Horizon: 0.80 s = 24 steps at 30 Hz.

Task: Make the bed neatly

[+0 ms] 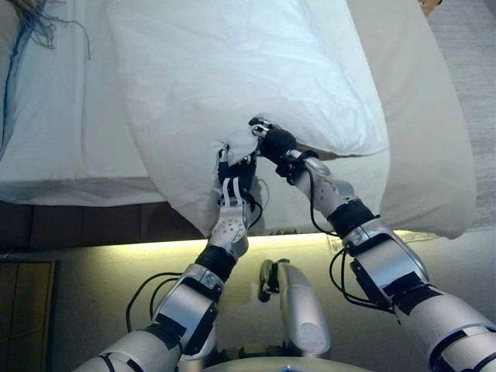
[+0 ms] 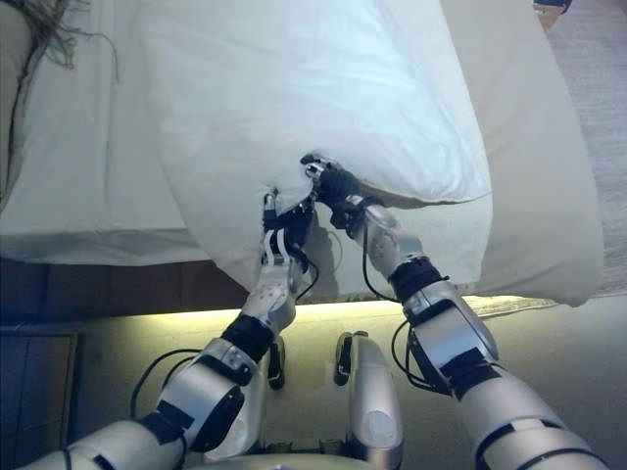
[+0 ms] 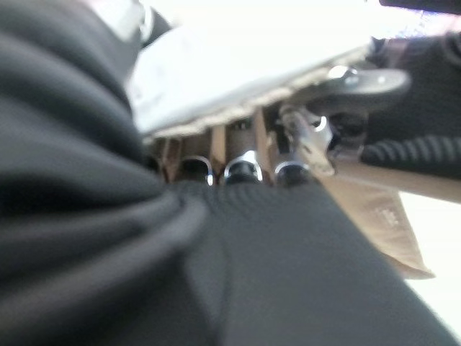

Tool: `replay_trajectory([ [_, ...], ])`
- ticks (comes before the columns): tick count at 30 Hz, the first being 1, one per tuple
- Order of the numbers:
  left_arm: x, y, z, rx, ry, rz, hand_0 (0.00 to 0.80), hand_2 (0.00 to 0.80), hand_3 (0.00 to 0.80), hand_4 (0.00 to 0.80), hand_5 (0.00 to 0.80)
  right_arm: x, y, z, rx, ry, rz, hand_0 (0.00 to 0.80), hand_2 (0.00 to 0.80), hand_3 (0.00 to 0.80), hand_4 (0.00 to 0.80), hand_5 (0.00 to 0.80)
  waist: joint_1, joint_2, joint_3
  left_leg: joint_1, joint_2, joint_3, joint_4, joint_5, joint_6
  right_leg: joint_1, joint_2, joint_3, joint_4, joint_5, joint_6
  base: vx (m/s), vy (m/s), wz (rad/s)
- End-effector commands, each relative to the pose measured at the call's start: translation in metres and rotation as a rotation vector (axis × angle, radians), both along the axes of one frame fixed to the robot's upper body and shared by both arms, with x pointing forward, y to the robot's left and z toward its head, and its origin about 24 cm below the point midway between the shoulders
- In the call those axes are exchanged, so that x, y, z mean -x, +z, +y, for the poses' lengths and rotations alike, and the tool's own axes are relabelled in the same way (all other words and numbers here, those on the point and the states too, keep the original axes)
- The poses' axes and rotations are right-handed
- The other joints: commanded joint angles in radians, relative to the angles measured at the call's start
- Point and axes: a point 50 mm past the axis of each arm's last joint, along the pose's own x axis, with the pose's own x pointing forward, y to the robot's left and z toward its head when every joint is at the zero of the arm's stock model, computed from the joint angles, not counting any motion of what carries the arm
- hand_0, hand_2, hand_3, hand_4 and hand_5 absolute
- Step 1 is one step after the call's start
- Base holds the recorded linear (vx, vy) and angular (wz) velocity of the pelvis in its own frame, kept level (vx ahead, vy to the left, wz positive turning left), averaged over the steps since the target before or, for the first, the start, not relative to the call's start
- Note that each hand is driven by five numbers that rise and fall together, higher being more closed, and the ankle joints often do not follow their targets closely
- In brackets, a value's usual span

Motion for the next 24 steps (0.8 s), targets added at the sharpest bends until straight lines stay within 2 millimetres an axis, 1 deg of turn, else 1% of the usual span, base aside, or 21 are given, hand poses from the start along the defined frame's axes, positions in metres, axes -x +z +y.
replay_trajectory([
  [1,-0.01,0.03,0.004,0.034,0.039,-0.144,0.8,0.8,0.8,0.8,0.8,-0.002,-0.022,-0.043,0.113,-0.123,0.069,0.0,0.0,0.0,0.0,0.0,0.021,0.01,-0.067,-0.006,0.012,-0.052,-0.013,0.027,0.002,0.016,-0.044,-0.012,-0.041,0.07,0.037,0.0,0.0,0.0],
  [2,-0.01,0.029,0.006,0.03,0.043,-0.142,0.8,0.8,0.8,0.8,0.8,-0.001,-0.028,-0.046,0.123,-0.119,0.091,0.0,0.0,0.0,0.0,0.0,0.022,0.011,-0.068,-0.005,0.011,-0.053,-0.015,0.027,0.002,0.017,-0.043,-0.011,-0.042,0.069,0.037,-0.091,0.017,0.03],
  [3,-0.01,0.028,0.009,0.027,0.046,-0.142,0.8,0.8,0.8,0.8,0.8,0.0,-0.033,-0.049,0.138,-0.123,0.11,0.0,0.0,0.0,0.0,0.0,0.022,0.01,-0.068,-0.013,0.011,-0.047,-0.028,0.057,0.007,0.01,-0.047,-0.019,-0.056,0.096,0.028,-0.098,0.017,0.04],
  [4,-0.01,0.027,0.011,0.025,0.05,-0.145,0.8,0.8,0.8,0.8,0.8,0.001,-0.039,-0.052,0.159,-0.126,0.131,0.0,0.0,0.0,0.0,0.0,0.023,0.011,-0.07,-0.011,0.01,-0.048,-0.032,0.059,0.007,0.012,-0.046,-0.018,-0.058,0.096,0.028,-0.106,0.025,0.07],
  [7,-0.01,0.021,0.02,0.012,0.07,-0.144,0.8,0.8,0.8,0.8,0.8,0.011,-0.064,-0.057,0.197,-0.103,0.214,0.0,0.0,0.0,0.0,0.0,0.024,0.015,-0.076,-0.003,0.006,-0.052,-0.049,0.065,0.007,0.017,-0.042,-0.015,-0.068,0.097,0.028,-0.023,0.03,0.08],
  [9,-0.008,0.014,0.029,0.006,0.089,-0.13,0.8,0.8,0.8,0.8,0.8,0.021,-0.086,-0.061,0.242,-0.094,0.272,0.0,0.0,0.0,0.0,0.0,0.025,0.018,-0.081,0.01,0.005,-0.054,-0.062,0.067,0.008,0.029,-0.039,-0.014,-0.076,0.095,0.028,-0.005,0.035,0.03],
  [12,-0.005,0.002,0.042,-0.011,0.112,-0.112,0.8,0.8,0.8,0.8,0.8,0.042,-0.123,-0.066,0.319,-0.072,0.369,0.0,0.0,0.0,0.0,0.0,0.024,0.019,-0.091,0.032,0.004,-0.057,-0.087,0.072,0.007,0.053,-0.034,-0.011,-0.096,0.094,0.029,0.0,0.0,0.0],
  [13,-0.003,-0.005,0.047,-0.015,0.123,-0.1,0.8,0.8,0.8,0.8,0.8,0.052,-0.138,-0.069,0.349,-0.051,0.418,0.0,0.0,0.0,0.0,0.0,0.023,0.02,-0.095,0.042,0.003,-0.059,-0.1,0.075,0.008,0.063,-0.031,-0.009,-0.107,0.094,0.029,0.0,0.0,0.0],
  [16,0.003,-0.018,0.058,-0.022,0.138,-0.082,0.8,0.8,0.8,0.8,0.8,0.077,-0.17,-0.078,0.436,-0.009,0.495,0.0,0.0,0.0,0.0,0.0,0.024,0.022,-0.106,0.063,0.001,-0.065,-0.126,0.082,0.008,0.088,-0.025,-0.007,-0.128,0.092,0.027,0.0,0.0,0.0],
  [18,0.006,-0.026,0.065,-0.023,0.15,-0.067,0.8,0.8,0.8,0.8,0.8,0.089,-0.184,-0.082,0.434,0.003,0.535,0.0,0.0,0.0,0.0,0.0,0.026,0.023,-0.115,0.081,-0.001,-0.068,-0.139,0.084,0.008,0.109,-0.022,-0.009,-0.14,0.089,0.027,0.035,0.025,-0.01],
  [23,0.013,-0.041,0.077,-0.02,0.17,-0.056,0.8,0.8,0.8,0.8,0.8,0.114,-0.208,-0.093,0.421,-0.01,0.619,0.0,0.0,0.0,0.0,0.0,0.027,0.026,-0.136,0.121,-0.009,-0.069,-0.171,0.089,0.009,0.154,-0.021,-0.02,-0.163,0.083,0.028,0.043,0.033,-0.01],
  [24,0.016,-0.045,0.08,-0.014,0.175,-0.051,0.8,0.8,0.8,0.8,0.8,0.122,-0.214,-0.097,0.412,-0.021,0.64,0.0,0.0,0.0,0.0,0.0,0.027,0.026,-0.144,0.137,-0.012,-0.07,-0.185,0.091,0.009,0.172,-0.02,-0.023,-0.176,0.083,0.029,0.056,0.038,0.0],
])
